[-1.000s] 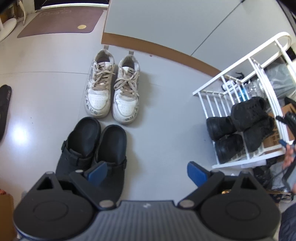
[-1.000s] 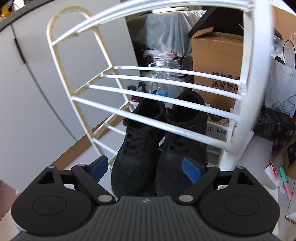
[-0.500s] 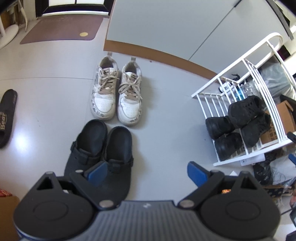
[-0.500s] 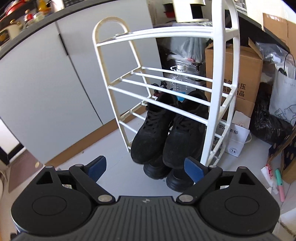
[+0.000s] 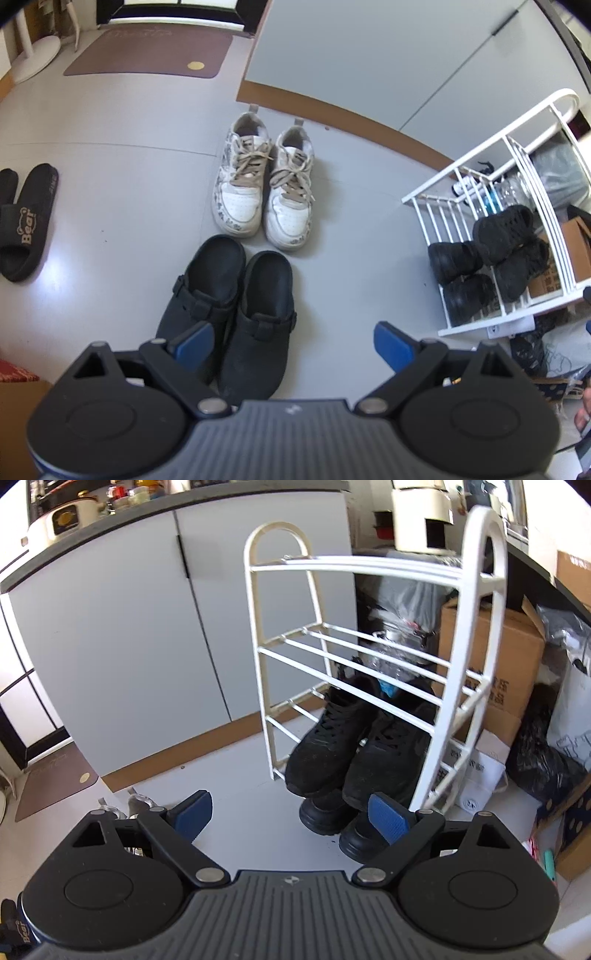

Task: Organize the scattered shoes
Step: 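Open the right gripper and withdraw it toward the white sneakers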

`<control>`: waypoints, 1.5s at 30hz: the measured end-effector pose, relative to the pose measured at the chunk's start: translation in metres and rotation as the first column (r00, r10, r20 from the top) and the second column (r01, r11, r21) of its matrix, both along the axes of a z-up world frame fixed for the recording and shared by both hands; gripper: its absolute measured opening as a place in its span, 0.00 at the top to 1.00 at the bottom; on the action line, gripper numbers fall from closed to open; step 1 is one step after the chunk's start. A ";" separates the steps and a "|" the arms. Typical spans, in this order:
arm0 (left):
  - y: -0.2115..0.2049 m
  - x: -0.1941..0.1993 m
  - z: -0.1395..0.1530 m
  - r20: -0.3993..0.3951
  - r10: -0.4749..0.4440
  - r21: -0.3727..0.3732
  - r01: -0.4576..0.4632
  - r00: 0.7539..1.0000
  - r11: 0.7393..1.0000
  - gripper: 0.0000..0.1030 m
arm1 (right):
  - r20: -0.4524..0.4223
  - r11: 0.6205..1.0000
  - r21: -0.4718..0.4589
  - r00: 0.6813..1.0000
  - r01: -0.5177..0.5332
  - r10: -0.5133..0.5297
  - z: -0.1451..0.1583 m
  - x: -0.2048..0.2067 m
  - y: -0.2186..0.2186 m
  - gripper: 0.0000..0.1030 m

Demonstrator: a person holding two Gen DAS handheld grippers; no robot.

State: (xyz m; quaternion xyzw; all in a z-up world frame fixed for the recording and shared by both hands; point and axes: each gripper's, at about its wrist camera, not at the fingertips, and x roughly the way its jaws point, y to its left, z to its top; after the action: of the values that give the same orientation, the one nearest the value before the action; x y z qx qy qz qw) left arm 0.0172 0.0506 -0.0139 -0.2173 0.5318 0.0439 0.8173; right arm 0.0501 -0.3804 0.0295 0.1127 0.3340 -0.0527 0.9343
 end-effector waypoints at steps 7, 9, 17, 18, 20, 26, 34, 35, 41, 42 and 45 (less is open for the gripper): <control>0.006 0.003 0.010 0.019 -0.005 0.026 0.004 1.000 1.000 0.07 | -0.002 0.995 0.032 0.996 -0.092 0.092 0.001 0.003 0.022 0.08; 0.005 0.004 0.013 0.025 -0.017 0.038 0.017 1.000 0.999 0.07 | 0.001 0.991 0.038 0.992 -0.125 0.125 -0.001 0.004 0.031 0.08; 0.002 0.015 0.026 0.065 -0.108 0.072 0.104 0.992 0.992 0.07 | -0.029 0.976 0.071 0.978 -0.206 0.209 -0.012 0.013 0.070 0.08; 0.002 0.018 0.026 0.067 -0.117 0.076 0.112 0.991 0.991 0.07 | -0.038 0.973 0.077 0.974 -0.218 0.221 -0.014 0.015 0.076 0.08; 0.005 0.024 0.025 0.071 -0.117 0.092 0.111 0.991 0.990 0.07 | -0.054 0.968 0.082 0.968 -0.238 0.243 -0.018 0.021 0.087 0.08; 0.025 0.049 0.021 0.080 -0.025 0.037 0.022 0.996 0.999 0.07 | -0.087 0.951 0.076 0.948 -0.301 0.307 -0.026 0.033 0.123 0.08; 0.037 0.063 0.005 0.062 0.004 -0.022 -0.002 0.998 1.000 0.12 | -0.126 0.941 0.085 0.933 -0.327 0.336 -0.056 0.051 0.165 0.09; 0.039 0.064 0.004 0.064 0.008 -0.020 -0.007 0.998 1.000 0.12 | -0.128 0.938 0.084 0.930 -0.335 0.344 -0.060 0.052 0.171 0.09; 0.048 0.066 -0.002 0.063 0.007 0.002 -0.007 0.998 1.000 0.12 | -0.127 0.913 0.059 0.904 -0.404 0.409 -0.071 0.059 0.201 0.13; 0.050 0.067 -0.003 0.062 0.006 0.002 -0.006 0.998 1.000 0.12 | -0.128 0.908 0.054 0.899 -0.415 0.418 -0.073 0.060 0.207 0.15; 0.054 0.070 -0.006 0.055 0.007 -0.015 -0.007 0.998 1.000 0.12 | -0.124 0.900 0.061 0.892 -0.431 0.435 -0.076 0.062 0.217 0.15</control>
State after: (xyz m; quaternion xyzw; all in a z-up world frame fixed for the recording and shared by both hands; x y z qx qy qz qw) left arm 0.0870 0.1045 -0.0203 -0.2263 0.5085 0.0368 0.8300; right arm 0.1124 -0.1631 -0.0468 0.0465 0.4134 0.1544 0.8961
